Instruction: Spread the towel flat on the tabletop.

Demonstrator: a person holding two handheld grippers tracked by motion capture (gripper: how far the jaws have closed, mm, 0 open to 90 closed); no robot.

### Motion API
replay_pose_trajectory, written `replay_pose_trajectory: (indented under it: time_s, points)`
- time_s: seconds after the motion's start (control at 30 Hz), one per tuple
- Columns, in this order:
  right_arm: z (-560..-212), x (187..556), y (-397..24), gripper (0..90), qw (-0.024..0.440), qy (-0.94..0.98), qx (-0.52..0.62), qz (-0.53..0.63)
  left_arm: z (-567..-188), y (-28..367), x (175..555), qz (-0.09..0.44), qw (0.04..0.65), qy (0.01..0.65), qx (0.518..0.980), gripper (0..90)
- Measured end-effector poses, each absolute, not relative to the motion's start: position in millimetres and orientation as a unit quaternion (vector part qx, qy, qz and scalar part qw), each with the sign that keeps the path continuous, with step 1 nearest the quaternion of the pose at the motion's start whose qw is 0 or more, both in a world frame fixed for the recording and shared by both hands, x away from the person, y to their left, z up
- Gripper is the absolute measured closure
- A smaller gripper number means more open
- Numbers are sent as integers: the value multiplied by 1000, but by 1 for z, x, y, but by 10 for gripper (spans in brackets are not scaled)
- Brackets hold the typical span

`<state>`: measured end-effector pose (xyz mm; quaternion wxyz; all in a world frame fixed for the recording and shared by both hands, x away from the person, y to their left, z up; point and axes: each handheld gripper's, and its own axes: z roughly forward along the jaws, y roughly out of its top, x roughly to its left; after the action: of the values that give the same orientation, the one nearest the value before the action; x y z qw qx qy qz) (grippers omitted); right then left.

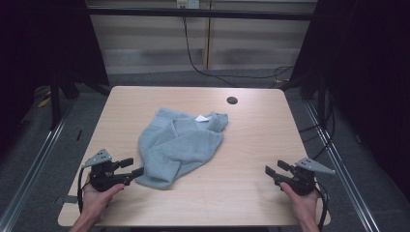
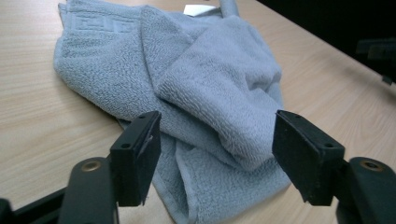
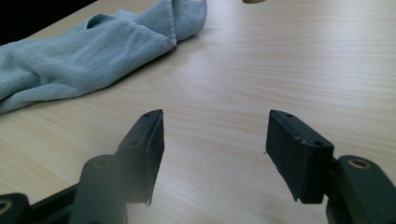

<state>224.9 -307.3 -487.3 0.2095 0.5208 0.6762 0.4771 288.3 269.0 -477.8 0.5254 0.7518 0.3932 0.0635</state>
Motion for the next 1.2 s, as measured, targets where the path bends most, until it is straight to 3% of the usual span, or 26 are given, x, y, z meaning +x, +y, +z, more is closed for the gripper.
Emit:
replay_pose_trajectory:
  time_s: [0.27, 0.53, 0.87, 1.07, 1.1, 1.2]
  points:
    - [-488, 226, -293, 399, 184, 700, 498, 479, -478, 263, 284, 64, 511, 376, 770, 354]
    - [-483, 230, -271, 397, 151, 724, 470, 481, -475, 249, 288, 63, 505, 349, 787, 445]
    - [-467, 273, -229, 369, 131, 757, 424, 480, -467, 214, 337, 78, 481, 348, 801, 386]
    - [-470, 293, -211, 339, 120, 768, 413, 474, -491, 203, 337, 88, 444, 336, 826, 335]
    - [-473, 296, -206, 332, 119, 770, 407, 476, -491, 203, 337, 75, 447, 342, 823, 292]
    - [-475, 301, -202, 320, 117, 778, 409, 463, -495, 201, 336, 92, 438, 332, 830, 311]
